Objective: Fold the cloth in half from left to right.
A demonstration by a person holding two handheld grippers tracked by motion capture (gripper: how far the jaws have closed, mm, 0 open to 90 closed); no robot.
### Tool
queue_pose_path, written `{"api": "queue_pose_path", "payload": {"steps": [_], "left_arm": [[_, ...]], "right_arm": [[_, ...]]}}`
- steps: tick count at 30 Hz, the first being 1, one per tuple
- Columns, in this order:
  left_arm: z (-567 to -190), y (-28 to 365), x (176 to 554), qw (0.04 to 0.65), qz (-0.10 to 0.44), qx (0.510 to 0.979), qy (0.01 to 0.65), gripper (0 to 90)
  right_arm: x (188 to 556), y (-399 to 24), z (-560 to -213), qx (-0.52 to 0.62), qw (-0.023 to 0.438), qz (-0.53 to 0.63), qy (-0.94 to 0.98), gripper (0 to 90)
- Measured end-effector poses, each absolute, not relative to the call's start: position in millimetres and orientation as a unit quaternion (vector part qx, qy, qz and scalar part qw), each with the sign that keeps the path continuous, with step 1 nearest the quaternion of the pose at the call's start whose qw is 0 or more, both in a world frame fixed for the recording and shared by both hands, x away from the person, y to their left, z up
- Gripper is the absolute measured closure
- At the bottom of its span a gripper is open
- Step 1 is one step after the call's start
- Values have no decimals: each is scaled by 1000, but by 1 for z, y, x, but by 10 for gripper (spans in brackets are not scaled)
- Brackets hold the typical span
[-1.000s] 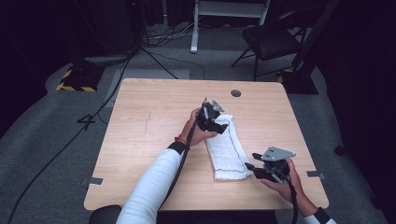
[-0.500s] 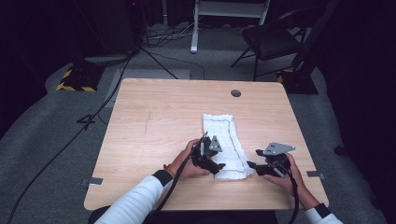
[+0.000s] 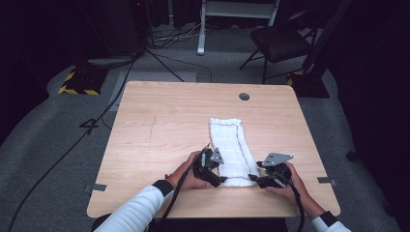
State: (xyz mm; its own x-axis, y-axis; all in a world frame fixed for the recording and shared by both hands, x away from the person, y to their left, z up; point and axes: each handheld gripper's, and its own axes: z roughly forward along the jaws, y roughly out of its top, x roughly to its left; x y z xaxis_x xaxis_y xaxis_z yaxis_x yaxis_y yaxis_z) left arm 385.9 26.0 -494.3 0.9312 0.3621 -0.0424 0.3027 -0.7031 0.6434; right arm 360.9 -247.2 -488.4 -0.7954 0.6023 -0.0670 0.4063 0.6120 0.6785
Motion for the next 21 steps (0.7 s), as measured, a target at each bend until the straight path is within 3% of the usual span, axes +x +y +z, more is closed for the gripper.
{"api": "queue_pose_path", "payload": {"steps": [16,21], "left_arm": [[-495,56,371,342,53,916,205,239],[-490,67,369,318,62,918,226,231]], "right_arm": [[347,-221,-489,258,132,339,895,365],[348,-222,-480,254,146,354,888,365]]}}
